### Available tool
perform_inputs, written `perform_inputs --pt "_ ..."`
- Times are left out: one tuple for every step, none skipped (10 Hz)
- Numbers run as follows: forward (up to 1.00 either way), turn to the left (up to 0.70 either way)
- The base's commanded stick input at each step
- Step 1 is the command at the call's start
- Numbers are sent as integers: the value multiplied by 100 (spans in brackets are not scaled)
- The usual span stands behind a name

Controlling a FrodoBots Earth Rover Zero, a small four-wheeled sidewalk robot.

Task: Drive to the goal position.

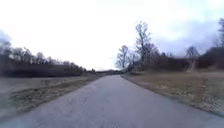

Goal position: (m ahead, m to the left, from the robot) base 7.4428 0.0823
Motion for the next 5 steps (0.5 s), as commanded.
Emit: perform_inputs --pt "50 0" --pt "50 0" --pt "50 0" --pt "50 0" --pt "50 0"
